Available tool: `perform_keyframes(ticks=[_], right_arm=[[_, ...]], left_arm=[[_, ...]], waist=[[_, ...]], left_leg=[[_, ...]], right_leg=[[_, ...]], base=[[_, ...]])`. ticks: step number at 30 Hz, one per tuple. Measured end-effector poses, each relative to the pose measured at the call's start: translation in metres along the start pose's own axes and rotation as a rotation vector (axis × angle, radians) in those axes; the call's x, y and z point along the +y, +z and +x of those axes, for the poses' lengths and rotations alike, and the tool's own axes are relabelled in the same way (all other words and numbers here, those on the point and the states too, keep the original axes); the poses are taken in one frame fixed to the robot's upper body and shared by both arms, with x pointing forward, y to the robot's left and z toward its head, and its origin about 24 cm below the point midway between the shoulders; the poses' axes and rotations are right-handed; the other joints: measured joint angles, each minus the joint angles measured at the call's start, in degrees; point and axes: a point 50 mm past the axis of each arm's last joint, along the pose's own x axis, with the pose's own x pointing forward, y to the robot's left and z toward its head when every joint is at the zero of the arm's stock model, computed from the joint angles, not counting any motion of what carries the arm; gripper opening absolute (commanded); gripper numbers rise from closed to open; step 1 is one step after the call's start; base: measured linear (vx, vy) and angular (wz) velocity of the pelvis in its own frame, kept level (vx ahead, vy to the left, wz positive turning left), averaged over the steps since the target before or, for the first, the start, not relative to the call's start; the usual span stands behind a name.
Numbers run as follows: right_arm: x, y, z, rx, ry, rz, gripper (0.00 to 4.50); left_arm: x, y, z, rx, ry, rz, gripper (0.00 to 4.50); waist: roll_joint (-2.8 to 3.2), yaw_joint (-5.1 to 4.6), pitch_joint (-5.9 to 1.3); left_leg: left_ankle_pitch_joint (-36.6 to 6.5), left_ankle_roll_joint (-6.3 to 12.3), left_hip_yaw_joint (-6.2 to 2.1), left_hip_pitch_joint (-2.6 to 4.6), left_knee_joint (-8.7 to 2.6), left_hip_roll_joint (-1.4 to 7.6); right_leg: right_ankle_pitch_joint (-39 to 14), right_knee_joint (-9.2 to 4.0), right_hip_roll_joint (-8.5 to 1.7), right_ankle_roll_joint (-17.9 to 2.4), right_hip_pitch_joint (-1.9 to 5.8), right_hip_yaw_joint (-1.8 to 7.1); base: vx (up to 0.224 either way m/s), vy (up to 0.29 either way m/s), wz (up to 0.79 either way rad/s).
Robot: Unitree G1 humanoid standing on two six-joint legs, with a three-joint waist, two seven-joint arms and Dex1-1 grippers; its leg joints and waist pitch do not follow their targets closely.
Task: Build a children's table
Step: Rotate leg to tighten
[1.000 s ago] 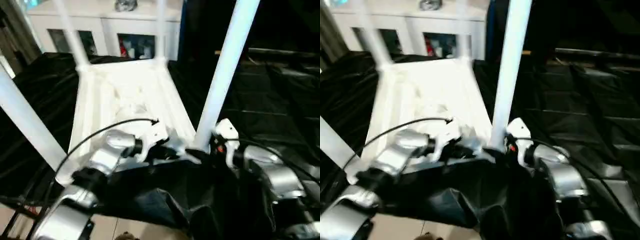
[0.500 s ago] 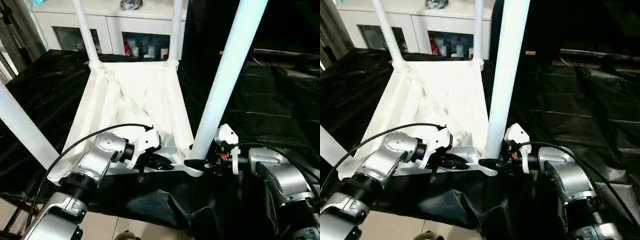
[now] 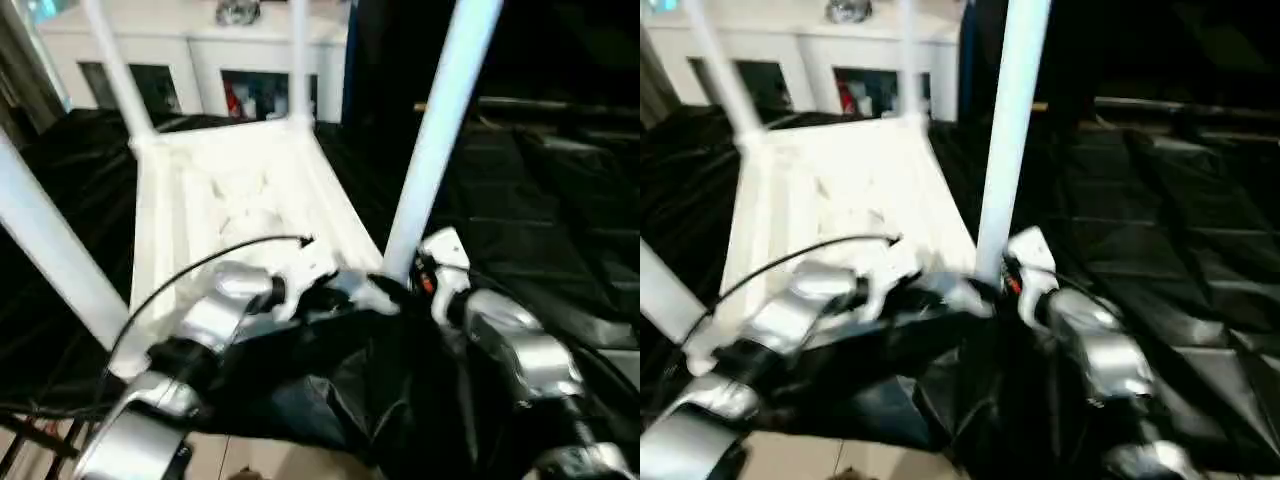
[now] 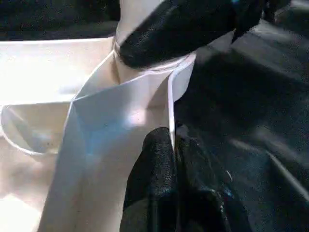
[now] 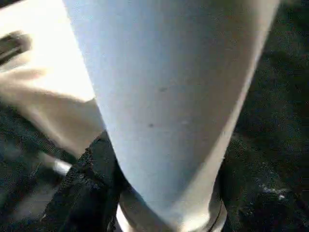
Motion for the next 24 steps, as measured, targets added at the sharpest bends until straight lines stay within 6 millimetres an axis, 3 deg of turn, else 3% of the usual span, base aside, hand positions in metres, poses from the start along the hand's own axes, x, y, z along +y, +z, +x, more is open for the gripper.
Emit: perform_keyframes(ticks=[5, 10, 17, 24], right_arm=[[-0.003, 0.007, 0.011, -0.008, -0.114, -0.04, 2.37], [-0.005, 0.008, 0.009, -0.019, -0.095, -0.028, 2.81], [-0.011, 0.003, -0.012, -0.006, 0.105, -0.112, 2.81], [-0.011, -0.003, -0.042, 0.051, 0.404, -0.2, 2.81]], left_arm=[[0.001, 0.008, 0.014, 0.0, 0.073, -0.025, 0.0], [0.001, 0.009, 0.015, -0.006, 0.057, -0.032, 0.0], [-0.002, 0.004, 0.005, -0.017, -0.063, -0.007, 0.0], [-0.012, -0.006, -0.016, -0.017, -0.243, 0.048, 0.0]], waist=[[0.03, -0.23, -0.08], [0.04, 0.02, -0.16], [0.05, 0.75, -0.16], [0.08, 2.31, -0.13]], left_leg=[[0.0, 0.01, -0.01, -0.02, -0.05, -0.03], [-0.02, 0.03, -0.01, -0.01, -0.21, -0.05], [-0.02, 0.03, -0.01, -0.04, -0.4, -0.03], [-0.02, 0.04, 0.02, -0.1, -0.39, -0.03]], right_leg=[[0.01, -0.25, 0.0, -0.01, 0.15, 0.02], [0.11, -0.22, 0.0, -0.15, 0.13, 0.01], [0.16, -0.23, 0.0, -0.26, 0.07, -0.05], [0.1, -0.27, -0.01, -0.17, 0.04, -0.03]], base=[[0.0, 0.0, 0.0], [0.0, 0.0, 0.0], [0.0, 0.0, 0.0], [0.0, 0.0, 0.0]])
